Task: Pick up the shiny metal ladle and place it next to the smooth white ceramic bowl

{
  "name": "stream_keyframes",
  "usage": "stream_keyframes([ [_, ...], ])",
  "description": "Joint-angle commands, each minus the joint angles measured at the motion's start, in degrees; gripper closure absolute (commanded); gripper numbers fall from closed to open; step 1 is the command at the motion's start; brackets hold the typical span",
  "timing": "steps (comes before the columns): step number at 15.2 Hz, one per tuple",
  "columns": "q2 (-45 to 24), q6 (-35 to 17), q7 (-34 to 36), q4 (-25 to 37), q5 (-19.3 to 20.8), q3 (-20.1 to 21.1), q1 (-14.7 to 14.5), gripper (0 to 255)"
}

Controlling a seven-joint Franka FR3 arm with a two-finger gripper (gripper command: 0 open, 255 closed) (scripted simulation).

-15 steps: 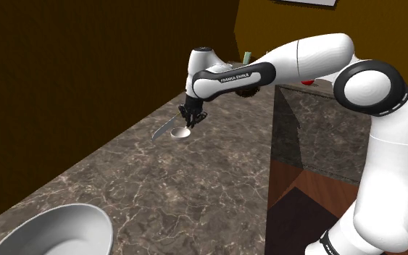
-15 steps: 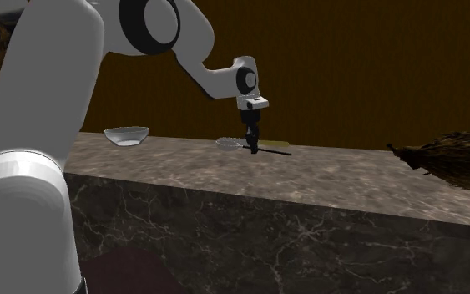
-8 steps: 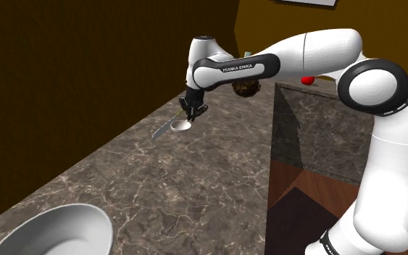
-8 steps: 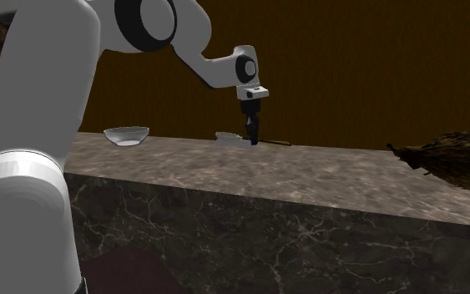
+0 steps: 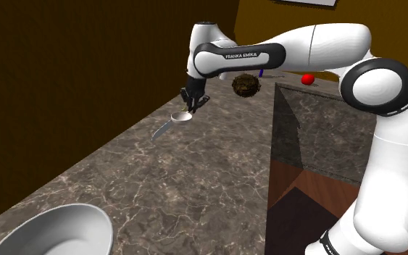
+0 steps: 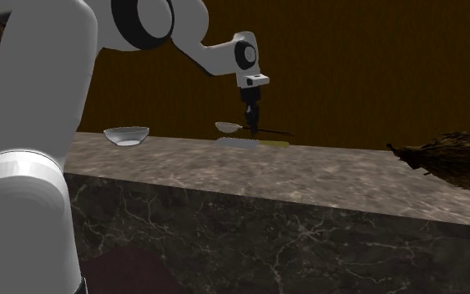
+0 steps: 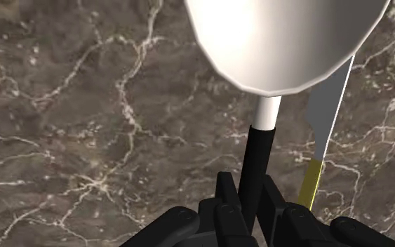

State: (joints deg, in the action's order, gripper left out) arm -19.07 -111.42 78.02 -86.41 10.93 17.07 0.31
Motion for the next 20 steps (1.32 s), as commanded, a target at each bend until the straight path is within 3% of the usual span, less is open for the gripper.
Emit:
stream_keyframes([
  [1, 0.0, 1.5, -0.2, 1.5, -0.1, 0.0, -0.1, 255],
  [10, -0.4, 8.5, -0.9, 9.0, -0.2, 0.2, -0.6, 255],
  [20, 6.2, 7.0, 10.6, -0.3, 0.0, 4.3, -7.1, 255],
])
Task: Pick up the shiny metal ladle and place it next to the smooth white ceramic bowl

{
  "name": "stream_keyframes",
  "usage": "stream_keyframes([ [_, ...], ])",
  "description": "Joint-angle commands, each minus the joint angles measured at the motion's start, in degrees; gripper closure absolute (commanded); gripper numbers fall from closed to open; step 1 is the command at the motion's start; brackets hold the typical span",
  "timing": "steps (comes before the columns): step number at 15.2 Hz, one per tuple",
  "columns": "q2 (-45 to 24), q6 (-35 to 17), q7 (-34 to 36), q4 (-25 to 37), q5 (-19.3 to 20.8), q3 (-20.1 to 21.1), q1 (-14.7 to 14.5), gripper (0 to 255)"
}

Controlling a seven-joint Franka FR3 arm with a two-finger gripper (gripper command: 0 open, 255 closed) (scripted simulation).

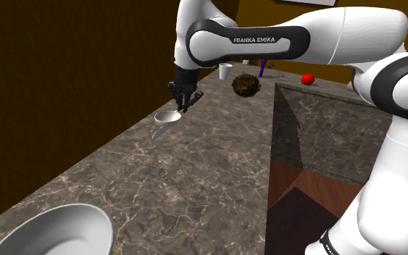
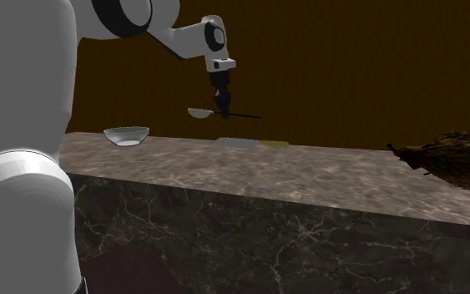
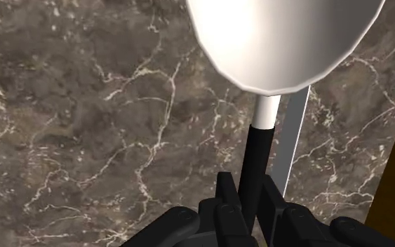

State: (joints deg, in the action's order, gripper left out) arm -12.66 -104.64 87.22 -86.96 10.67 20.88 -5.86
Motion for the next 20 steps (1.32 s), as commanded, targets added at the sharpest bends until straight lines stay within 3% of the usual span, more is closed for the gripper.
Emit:
stream_keyframes([
  [1, 0.2, 0.3, 2.7, -0.2, 0.4, 0.9, -1.6, 255],
  [15, -1.3, 3.5, 20.3, 1.6, 3.7, 7.1, -13.1, 255],
  [20, -1.1, -0.4, 20.8, -2.5, 3.8, 7.0, -12.8, 255],
])
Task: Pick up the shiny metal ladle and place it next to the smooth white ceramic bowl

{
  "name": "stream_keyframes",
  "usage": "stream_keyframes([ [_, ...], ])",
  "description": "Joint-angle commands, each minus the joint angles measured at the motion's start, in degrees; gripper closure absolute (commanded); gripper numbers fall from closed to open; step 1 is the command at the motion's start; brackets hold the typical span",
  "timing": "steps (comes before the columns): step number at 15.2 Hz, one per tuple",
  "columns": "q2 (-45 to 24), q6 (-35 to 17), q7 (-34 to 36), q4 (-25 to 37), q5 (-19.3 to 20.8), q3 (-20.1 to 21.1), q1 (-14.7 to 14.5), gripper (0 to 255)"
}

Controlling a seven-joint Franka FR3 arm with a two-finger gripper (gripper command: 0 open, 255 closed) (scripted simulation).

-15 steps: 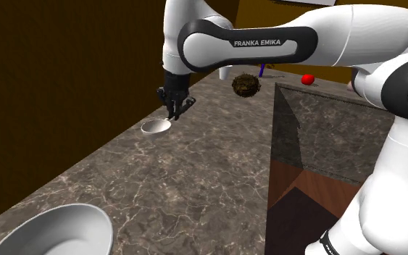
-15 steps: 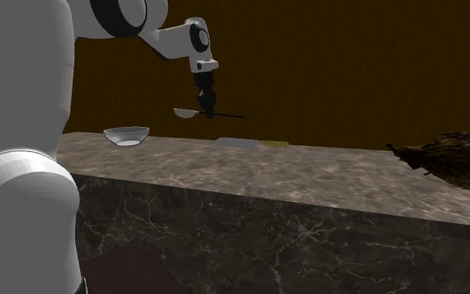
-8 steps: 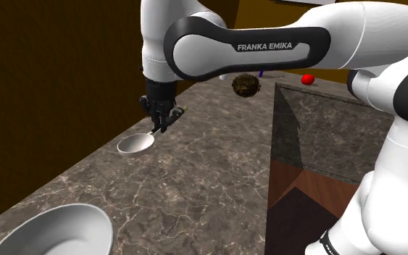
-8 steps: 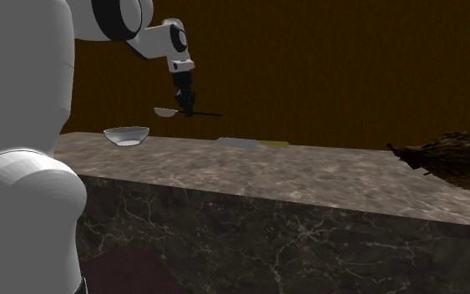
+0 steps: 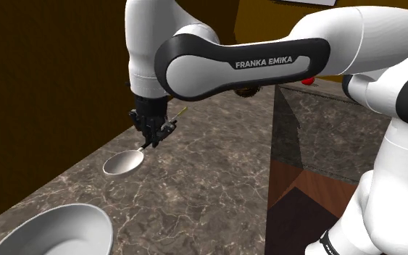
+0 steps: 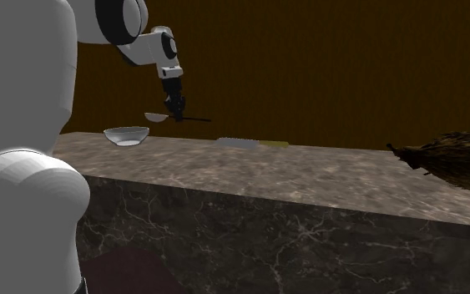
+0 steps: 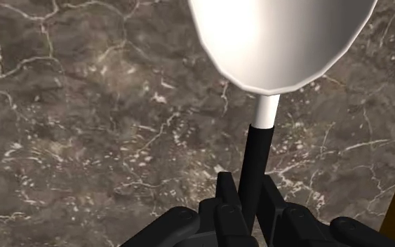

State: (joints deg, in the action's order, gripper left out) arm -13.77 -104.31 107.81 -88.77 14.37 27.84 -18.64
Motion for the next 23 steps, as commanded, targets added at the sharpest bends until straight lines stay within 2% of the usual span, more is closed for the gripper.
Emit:
stream_keyframes([
  [1, 0.0, -1.5, 0.3, -1.5, 0.1, 0.0, 0.1, 255],
  [19, -2.5, -14.1, 3.2, -12.2, 2.5, -0.8, 0.2, 255],
  [23, -2.7, -14.7, 3.3, -12.5, 2.6, -0.9, 0.2, 255],
])
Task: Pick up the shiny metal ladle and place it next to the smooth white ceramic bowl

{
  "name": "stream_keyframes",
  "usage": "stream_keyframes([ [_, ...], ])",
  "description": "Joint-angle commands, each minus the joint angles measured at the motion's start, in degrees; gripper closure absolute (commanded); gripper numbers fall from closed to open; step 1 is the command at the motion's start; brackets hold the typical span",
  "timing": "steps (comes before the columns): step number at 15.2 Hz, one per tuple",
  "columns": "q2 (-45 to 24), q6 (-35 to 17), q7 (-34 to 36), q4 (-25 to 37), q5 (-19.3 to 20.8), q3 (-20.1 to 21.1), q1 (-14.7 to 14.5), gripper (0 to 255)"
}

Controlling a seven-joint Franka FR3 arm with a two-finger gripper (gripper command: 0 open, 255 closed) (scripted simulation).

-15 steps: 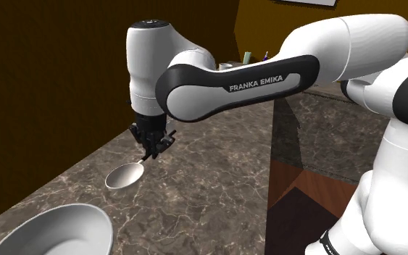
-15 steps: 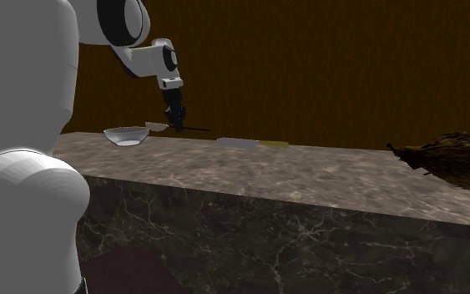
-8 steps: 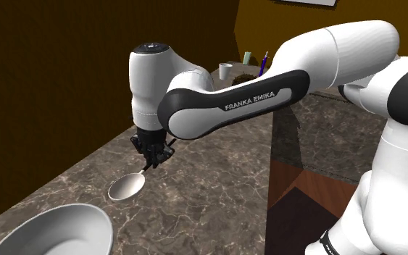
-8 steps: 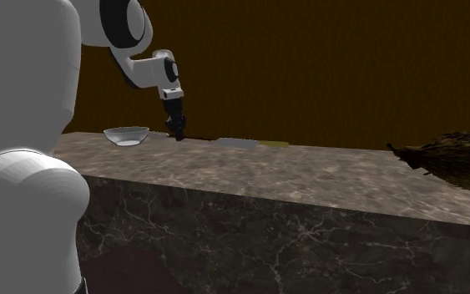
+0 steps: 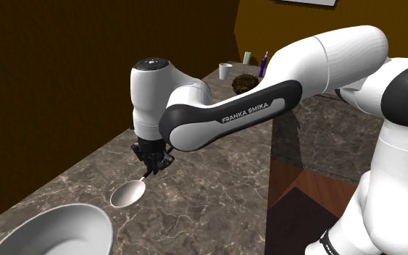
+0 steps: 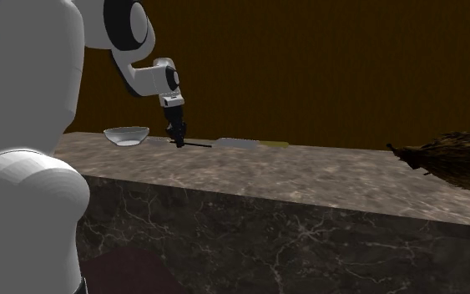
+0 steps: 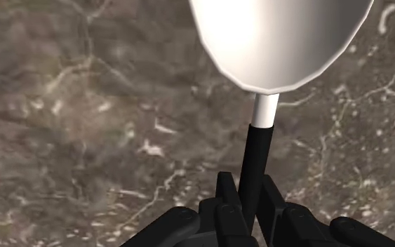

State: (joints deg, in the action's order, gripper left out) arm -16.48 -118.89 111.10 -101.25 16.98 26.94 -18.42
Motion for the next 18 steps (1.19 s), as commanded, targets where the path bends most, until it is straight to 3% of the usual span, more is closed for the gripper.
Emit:
stream_keyframes([
  [1, 0.0, -0.1, 0.0, 0.0, 0.0, 0.0, 0.0, 255],
  [4, 0.0, -0.1, 0.0, 0.0, 0.0, 0.0, 0.0, 255],
  [5, 0.0, -0.1, 0.0, 0.0, 0.0, 0.0, 0.0, 0],
  [10, 0.0, -0.1, 0.0, 0.0, 0.0, 0.0, 0.0, 0],
  [14, 2.6, 6.1, -1.2, 3.9, -1.8, 0.8, -0.1, 0],
  [18, 2.6, 6.1, -1.2, 3.9, -1.8, 0.8, -0.1, 0],
])
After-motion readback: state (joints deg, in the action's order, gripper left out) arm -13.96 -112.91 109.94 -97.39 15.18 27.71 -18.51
